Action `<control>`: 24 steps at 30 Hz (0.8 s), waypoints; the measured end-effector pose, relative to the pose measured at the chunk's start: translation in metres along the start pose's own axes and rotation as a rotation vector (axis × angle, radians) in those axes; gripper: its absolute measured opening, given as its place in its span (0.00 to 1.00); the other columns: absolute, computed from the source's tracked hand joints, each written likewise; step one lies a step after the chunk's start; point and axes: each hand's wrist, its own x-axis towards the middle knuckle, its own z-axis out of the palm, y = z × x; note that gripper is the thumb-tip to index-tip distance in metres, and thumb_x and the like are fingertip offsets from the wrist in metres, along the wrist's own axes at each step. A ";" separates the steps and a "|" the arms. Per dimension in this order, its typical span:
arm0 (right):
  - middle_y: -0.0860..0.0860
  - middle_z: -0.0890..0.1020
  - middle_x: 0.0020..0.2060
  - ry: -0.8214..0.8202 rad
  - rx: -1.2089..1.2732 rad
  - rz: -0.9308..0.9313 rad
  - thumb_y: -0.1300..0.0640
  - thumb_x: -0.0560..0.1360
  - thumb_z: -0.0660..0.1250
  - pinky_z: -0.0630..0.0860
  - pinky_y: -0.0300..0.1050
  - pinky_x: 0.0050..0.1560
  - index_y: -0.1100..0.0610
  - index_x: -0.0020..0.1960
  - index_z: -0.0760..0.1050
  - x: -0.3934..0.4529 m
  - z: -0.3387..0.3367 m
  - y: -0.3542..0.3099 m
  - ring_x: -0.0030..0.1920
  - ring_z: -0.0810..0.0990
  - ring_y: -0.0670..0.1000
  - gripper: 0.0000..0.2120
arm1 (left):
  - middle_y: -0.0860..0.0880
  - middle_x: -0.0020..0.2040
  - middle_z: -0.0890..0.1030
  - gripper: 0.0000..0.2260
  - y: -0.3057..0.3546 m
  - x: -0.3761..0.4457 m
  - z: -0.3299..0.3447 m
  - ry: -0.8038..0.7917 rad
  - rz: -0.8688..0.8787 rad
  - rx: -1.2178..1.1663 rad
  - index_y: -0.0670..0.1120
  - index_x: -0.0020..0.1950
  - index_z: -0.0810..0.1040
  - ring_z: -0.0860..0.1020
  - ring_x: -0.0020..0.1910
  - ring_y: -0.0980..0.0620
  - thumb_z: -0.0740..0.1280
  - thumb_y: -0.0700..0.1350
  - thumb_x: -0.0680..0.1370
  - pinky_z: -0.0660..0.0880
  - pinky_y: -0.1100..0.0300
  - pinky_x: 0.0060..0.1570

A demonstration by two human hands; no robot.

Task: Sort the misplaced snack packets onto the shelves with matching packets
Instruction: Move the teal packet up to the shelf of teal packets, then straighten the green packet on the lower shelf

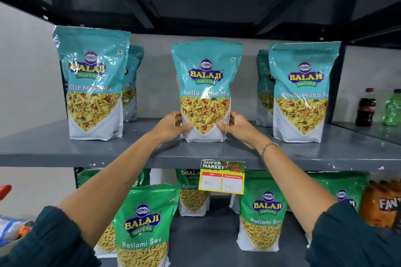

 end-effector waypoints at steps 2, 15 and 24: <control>0.50 0.76 0.56 0.151 -0.118 -0.012 0.53 0.73 0.68 0.70 0.46 0.60 0.57 0.64 0.65 -0.007 0.004 -0.001 0.58 0.74 0.50 0.23 | 0.44 0.68 0.73 0.30 0.000 -0.005 -0.002 0.131 0.018 0.089 0.40 0.70 0.63 0.73 0.63 0.47 0.71 0.48 0.72 0.70 0.54 0.63; 0.49 0.77 0.31 0.387 0.145 -0.286 0.58 0.73 0.67 0.73 0.44 0.38 0.52 0.40 0.75 -0.126 0.120 -0.008 0.35 0.74 0.49 0.03 | 0.48 0.37 0.82 0.04 -0.023 -0.143 0.017 0.338 0.270 -0.188 0.51 0.42 0.76 0.80 0.38 0.49 0.67 0.44 0.76 0.78 0.59 0.43; 0.49 0.79 0.32 0.021 -0.109 0.123 0.54 0.73 0.66 0.75 0.46 0.40 0.53 0.42 0.77 -0.171 0.205 0.124 0.35 0.77 0.48 0.03 | 0.48 0.32 0.72 0.07 -0.176 -0.222 0.028 0.445 -0.163 -0.087 0.46 0.42 0.71 0.74 0.32 0.56 0.63 0.46 0.78 0.73 0.52 0.37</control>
